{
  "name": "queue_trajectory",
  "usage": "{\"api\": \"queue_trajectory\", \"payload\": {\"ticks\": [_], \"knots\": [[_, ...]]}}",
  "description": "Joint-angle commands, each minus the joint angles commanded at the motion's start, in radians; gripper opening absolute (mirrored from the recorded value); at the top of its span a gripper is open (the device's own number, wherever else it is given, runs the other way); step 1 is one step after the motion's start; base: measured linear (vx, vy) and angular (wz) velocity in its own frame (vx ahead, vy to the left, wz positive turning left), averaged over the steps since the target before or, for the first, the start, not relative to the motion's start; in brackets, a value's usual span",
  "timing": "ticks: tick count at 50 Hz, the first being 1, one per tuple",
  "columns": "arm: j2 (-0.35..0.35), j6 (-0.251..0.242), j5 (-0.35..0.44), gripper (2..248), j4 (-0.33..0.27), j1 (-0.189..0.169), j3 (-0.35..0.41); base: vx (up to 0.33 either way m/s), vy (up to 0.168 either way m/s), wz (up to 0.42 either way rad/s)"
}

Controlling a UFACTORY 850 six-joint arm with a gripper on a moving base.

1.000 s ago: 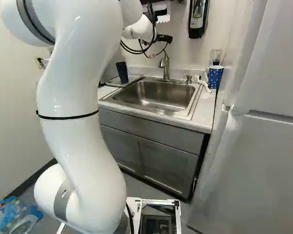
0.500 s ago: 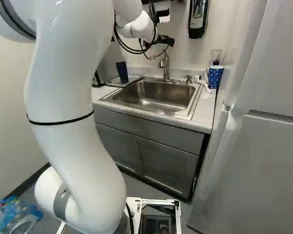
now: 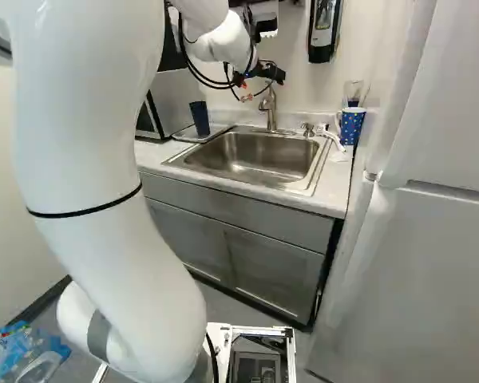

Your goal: Rinse the cup and place it in the tray

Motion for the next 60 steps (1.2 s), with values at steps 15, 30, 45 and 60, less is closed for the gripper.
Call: {"api": "queue_trajectory", "payload": {"ticks": [15,30,45,60], "knots": [[0.057,0.000,-0.069,247,0.000,-0.007,0.062,0.000,0.000,0.000],[0.118,0.000,-0.141,247,0.000,-0.015,0.125,0.000,0.000,0.000],[0.177,0.000,-0.222,247,0.000,-0.023,0.185,0.000,0.000,0.000],[0.228,0.000,-0.300,247,0.000,-0.031,0.235,0.000,0.000,0.000]]}}
